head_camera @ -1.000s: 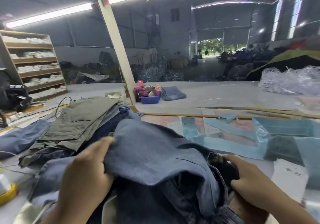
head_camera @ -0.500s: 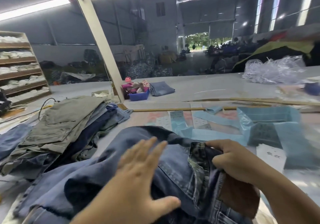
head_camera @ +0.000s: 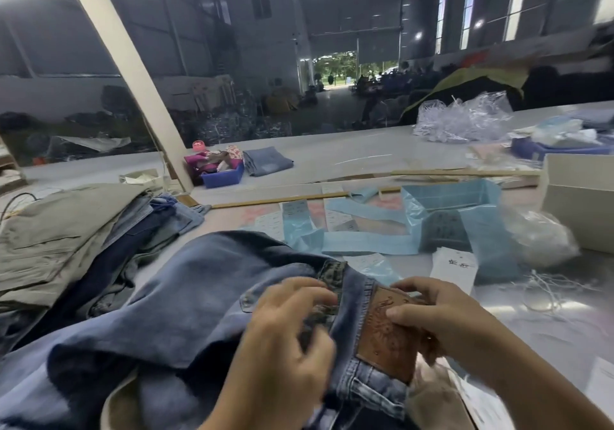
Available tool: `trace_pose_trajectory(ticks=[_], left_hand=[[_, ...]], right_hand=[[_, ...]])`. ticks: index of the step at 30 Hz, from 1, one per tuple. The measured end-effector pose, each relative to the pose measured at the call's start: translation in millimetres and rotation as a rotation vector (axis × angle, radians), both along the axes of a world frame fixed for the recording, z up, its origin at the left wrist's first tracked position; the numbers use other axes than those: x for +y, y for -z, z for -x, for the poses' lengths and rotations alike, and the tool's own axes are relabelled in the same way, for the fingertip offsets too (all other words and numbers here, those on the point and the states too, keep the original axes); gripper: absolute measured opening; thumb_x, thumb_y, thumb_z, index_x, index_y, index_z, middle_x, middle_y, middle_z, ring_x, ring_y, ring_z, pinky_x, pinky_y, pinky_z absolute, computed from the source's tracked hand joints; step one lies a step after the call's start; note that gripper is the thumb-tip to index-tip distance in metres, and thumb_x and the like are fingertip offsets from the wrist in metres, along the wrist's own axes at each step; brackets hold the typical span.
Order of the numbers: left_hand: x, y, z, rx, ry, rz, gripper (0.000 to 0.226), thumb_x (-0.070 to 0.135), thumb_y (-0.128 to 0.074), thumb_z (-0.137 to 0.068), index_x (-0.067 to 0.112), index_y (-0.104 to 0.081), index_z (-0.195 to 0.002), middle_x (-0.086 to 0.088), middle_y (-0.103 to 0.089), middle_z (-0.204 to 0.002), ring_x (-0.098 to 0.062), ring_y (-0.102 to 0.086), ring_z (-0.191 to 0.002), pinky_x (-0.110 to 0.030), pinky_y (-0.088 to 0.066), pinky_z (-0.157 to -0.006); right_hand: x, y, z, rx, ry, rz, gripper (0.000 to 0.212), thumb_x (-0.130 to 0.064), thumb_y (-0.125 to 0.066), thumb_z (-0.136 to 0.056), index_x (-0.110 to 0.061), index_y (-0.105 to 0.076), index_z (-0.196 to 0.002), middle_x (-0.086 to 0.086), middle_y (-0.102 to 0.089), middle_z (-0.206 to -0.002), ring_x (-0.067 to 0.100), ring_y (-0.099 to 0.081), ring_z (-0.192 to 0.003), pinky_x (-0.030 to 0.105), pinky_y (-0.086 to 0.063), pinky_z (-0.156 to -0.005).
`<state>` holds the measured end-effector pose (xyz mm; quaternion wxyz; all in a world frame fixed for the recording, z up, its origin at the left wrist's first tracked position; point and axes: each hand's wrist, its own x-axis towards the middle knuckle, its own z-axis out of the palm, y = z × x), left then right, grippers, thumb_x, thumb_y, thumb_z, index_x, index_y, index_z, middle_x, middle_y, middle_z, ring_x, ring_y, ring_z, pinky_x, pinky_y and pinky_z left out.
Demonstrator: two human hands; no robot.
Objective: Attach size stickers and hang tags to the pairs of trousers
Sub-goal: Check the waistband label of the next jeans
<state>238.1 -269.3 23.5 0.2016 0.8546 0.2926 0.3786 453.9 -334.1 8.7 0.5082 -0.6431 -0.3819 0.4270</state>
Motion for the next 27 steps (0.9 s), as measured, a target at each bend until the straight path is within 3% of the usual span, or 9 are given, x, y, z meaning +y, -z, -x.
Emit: trace_pose_trajectory(ticks=[4,6,8,10,12,14,16,22,27], left_hand=[[-37.3,5.2,-34.7,0.286,-0.028,0.027,0.055,0.074,-0.051,-0.065,0.043,-0.041,-0.110,0.023,-0.050,-0.103,0.005,-0.053,-0.097,-0.013,-0.041,-0.080],[-30.6,10.6,-39.0,0.271,-0.115,0.152,0.043,0.061,-0.055,-0.067,0.038,-0.040,-0.100,0.019,-0.056,-0.097,0.000,-0.058,-0.089,-0.018,-0.044,-0.076],[-14.8,15.1,-33.0,0.094,-0.050,0.429,0.028,0.039,-0.059,-0.068,0.029,-0.053,-0.093,0.012,-0.068,-0.086,-0.003,-0.063,-0.078,-0.024,-0.051,-0.073],[0.2,20.0,-23.0,-0.137,0.041,0.744,0.018,0.017,-0.061,-0.071,0.015,-0.064,-0.089,0.002,-0.071,-0.079,-0.012,-0.064,-0.073,-0.028,-0.054,-0.068],[6.8,23.4,-15.2,-0.300,0.096,0.961,0.010,-0.001,-0.059,-0.084,0.001,-0.065,-0.091,-0.013,-0.071,-0.082,-0.019,-0.066,-0.071,-0.030,-0.056,-0.061],[8.5,27.4,-12.4,-0.353,0.084,0.995,0.014,-0.003,-0.053,-0.093,-0.002,-0.066,-0.095,-0.021,-0.071,-0.088,-0.024,-0.067,-0.069,-0.032,-0.056,-0.055],[7.8,29.7,-13.4,-0.413,0.075,1.009,0.018,0.006,-0.051,-0.098,0.000,-0.068,-0.096,-0.026,-0.071,-0.092,-0.029,-0.068,-0.069,-0.034,-0.058,-0.054],[10.3,29.4,-18.1,-0.590,0.045,1.050,0.024,0.013,-0.052,-0.098,0.002,-0.071,-0.091,-0.028,-0.072,-0.095,-0.040,-0.071,-0.082,-0.045,-0.060,-0.075],[11.7,23.7,-19.1,-0.546,0.043,0.879,0.027,0.016,-0.048,-0.101,0.015,-0.072,-0.090,-0.020,-0.073,-0.088,-0.033,-0.069,-0.078,-0.034,-0.056,-0.064]], right_hand=[[4.6,-1.5,25.2,0.297,0.045,-0.221,0.038,-0.014,-0.070,-0.071,-0.006,-0.063,-0.107,0.018,-0.065,-0.072,0.025,-0.061,-0.056,0.032,-0.049,-0.044],[4.3,-2.3,31.9,0.465,0.025,-0.298,0.025,-0.004,-0.050,-0.087,-0.004,-0.061,-0.110,0.018,-0.064,-0.071,0.027,-0.062,-0.056,0.034,-0.052,-0.047],[2.8,1.7,33.3,0.492,0.022,-0.322,0.033,0.006,-0.040,-0.087,-0.002,-0.061,-0.112,0.021,-0.066,-0.077,0.029,-0.065,-0.062,0.035,-0.055,-0.053],[0.7,7.8,35.0,0.303,0.044,-0.326,0.037,0.006,-0.053,-0.080,-0.008,-0.063,-0.112,0.013,-0.069,-0.079,0.023,-0.066,-0.067,0.030,-0.054,-0.057],[-0.2,13.9,39.8,0.037,0.060,-0.305,0.045,-0.011,-0.065,-0.068,-0.027,-0.065,-0.110,-0.001,-0.069,-0.078,0.014,-0.065,-0.069,0.025,-0.051,-0.061],[0.4,18.2,46.6,-0.168,0.085,-0.307,0.045,-0.017,-0.073,-0.070,-0.045,-0.063,-0.103,-0.009,-0.067,-0.080,0.008,-0.063,-0.068,0.024,-0.053,-0.062],[3.2,23.9,51.7,-0.226,0.144,-0.334,0.043,-0.014,-0.076,-0.079,-0.049,-0.061,-0.098,-0.014,-0.065,-0.083,0.006,-0.064,-0.068,0.024,-0.055,-0.062],[7.8,29.4,47.2,-0.205,0.247,-0.383,0.041,0.006,-0.057,-0.088,-0.034,-0.069,-0.089,-0.007,-0.073,-0.084,0.015,-0.069,-0.073,0.034,-0.058,-0.070],[7.5,30.4,44.3,-0.156,0.331,-0.463,0.040,0.011,-0.053,-0.088,-0.026,-0.068,-0.088,-0.005,-0.074,-0.082,0.014,-0.068,-0.079,0.025,-0.054,-0.073]])
